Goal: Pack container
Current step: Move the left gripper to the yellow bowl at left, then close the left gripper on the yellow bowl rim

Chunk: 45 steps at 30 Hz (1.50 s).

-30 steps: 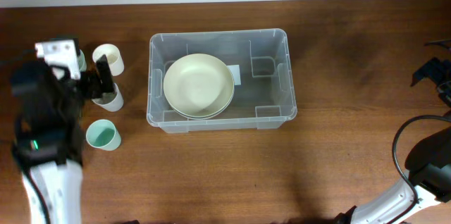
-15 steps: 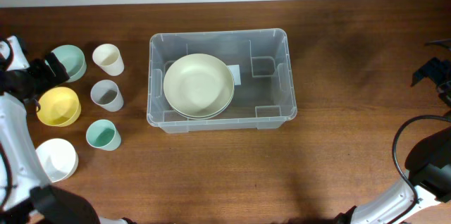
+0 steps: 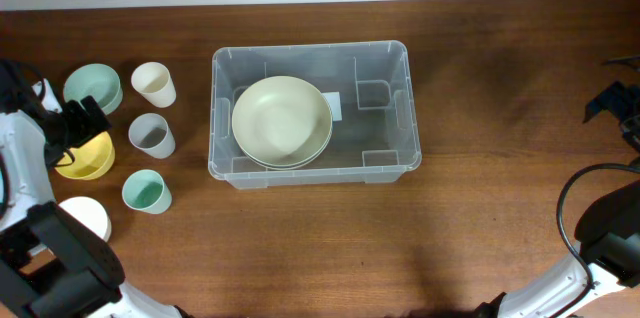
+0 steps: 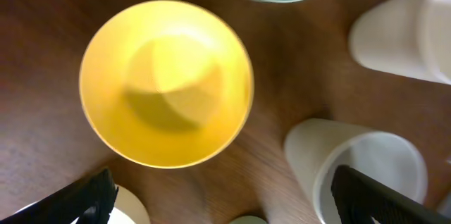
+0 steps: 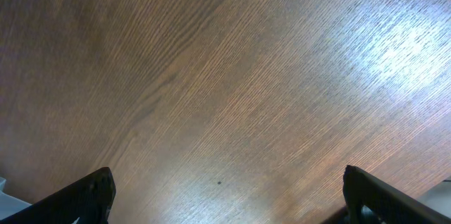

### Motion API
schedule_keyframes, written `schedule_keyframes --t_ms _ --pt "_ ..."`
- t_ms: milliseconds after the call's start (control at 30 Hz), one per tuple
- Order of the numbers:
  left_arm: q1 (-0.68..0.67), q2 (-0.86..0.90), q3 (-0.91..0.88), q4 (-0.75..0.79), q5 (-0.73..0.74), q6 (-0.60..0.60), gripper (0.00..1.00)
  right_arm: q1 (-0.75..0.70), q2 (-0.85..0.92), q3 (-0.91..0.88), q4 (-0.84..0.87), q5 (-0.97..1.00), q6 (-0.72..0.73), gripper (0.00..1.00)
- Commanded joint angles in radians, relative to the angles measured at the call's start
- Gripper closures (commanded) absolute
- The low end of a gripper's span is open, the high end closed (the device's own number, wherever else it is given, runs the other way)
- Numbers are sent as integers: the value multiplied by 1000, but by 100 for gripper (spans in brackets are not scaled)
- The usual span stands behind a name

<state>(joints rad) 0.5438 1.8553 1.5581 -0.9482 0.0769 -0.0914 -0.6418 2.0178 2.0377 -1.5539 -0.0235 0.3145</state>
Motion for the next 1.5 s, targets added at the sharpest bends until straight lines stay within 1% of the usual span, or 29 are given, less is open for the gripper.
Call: schedule_keyframes --t_ms 0,167,400,567,700,833,1067,1333,1467 --pt "0 45 15 -8 -87 -28 1 0 -24 -2 2 9 8 1" --pt "0 80 15 1 -102 -27 1 0 -24 -2 2 9 8 1" --pt "0 149 15 16 -104 22 1 0 -24 -2 2 9 8 1" --pt "-6 169 15 33 -104 100 1 0 -24 -2 2 9 8 1" --pt "-6 176 15 42 -103 118 1 0 -24 -2 2 9 8 1" --pt "-19 187 15 47 -105 188 1 0 -24 -2 2 9 8 1" --pt "-53 193 15 53 -130 261 1 0 -24 -2 2 9 8 1" --pt "-72 222 15 62 -196 266 1 0 -24 -2 2 9 8 1" --pt "-72 250 15 61 -206 266 1 0 -24 -2 2 9 8 1"
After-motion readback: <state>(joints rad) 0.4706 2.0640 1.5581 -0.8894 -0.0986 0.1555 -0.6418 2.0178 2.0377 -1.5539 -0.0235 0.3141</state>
